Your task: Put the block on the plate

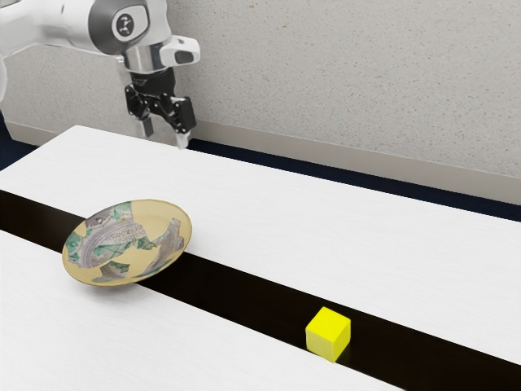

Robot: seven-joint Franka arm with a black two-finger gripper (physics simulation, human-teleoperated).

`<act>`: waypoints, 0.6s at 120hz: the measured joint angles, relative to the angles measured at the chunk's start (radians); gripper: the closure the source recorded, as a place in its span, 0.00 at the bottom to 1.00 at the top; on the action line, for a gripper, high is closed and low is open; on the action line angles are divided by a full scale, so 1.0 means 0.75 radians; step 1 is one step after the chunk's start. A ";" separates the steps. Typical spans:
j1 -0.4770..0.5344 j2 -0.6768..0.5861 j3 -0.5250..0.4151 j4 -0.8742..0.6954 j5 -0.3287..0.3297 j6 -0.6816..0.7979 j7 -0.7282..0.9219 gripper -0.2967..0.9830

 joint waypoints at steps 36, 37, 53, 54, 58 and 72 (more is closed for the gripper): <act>-0.214 0.234 0.001 0.010 -0.005 0.092 -0.016 0.23; -0.228 0.249 0.001 0.019 -0.007 0.096 -0.018 0.23; -0.381 0.467 0.001 0.113 -0.071 0.192 -0.058 0.23; -0.389 0.477 0.001 0.115 -0.076 0.200 -0.062 0.23; -0.417 0.513 0.001 0.119 -0.094 0.231 -0.081 0.23; -0.519 0.647 0.004 0.142 -0.130 0.340 -0.158 0.23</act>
